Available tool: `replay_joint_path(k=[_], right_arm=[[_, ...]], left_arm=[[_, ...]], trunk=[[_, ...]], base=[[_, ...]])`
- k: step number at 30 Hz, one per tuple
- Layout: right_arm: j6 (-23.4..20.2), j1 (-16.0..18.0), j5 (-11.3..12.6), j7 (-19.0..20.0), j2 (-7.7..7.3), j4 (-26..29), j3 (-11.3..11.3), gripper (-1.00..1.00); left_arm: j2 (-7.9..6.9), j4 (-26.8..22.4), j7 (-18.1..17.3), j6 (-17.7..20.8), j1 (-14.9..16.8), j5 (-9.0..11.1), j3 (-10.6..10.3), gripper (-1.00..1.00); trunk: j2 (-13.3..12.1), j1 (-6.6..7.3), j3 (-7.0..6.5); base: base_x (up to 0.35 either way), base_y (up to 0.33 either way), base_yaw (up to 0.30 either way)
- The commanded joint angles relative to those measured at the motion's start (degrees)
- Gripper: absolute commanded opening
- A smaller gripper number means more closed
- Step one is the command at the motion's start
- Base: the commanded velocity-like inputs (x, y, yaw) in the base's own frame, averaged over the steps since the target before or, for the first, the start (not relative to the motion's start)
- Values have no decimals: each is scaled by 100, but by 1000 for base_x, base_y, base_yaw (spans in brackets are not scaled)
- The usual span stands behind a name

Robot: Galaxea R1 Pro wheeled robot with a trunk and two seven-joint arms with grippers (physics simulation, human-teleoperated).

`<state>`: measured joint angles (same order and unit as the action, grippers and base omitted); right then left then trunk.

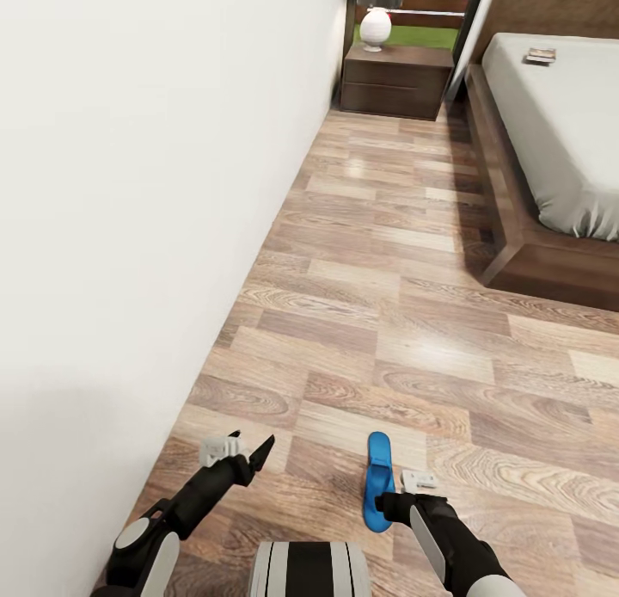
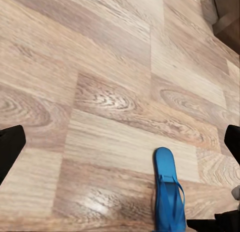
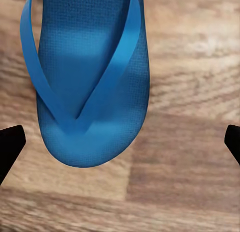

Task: In the bedroom, move the book from the bed onto either nightstand, and place the two sandals side by side next to the bed.

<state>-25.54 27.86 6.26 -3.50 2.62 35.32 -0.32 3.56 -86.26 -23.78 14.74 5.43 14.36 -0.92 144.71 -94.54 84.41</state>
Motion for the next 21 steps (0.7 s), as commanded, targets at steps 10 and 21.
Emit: replay_joint_path(k=[10, 21], right_arm=[[-25, 0, 60, -37, 2, 11, -3, 100], [-23, 0, 60, -37, 2, 10, -3, 100]], left_arm=[[4, -13, 1081, -50, 1, 75, -413, 100], [-4, -13, 1100, -59, 1, 75, -436, 100]], trunk=[[1, 1, 4], [1, 1, 4]], base=[[0, 0, 0], [0, 0, 0]])
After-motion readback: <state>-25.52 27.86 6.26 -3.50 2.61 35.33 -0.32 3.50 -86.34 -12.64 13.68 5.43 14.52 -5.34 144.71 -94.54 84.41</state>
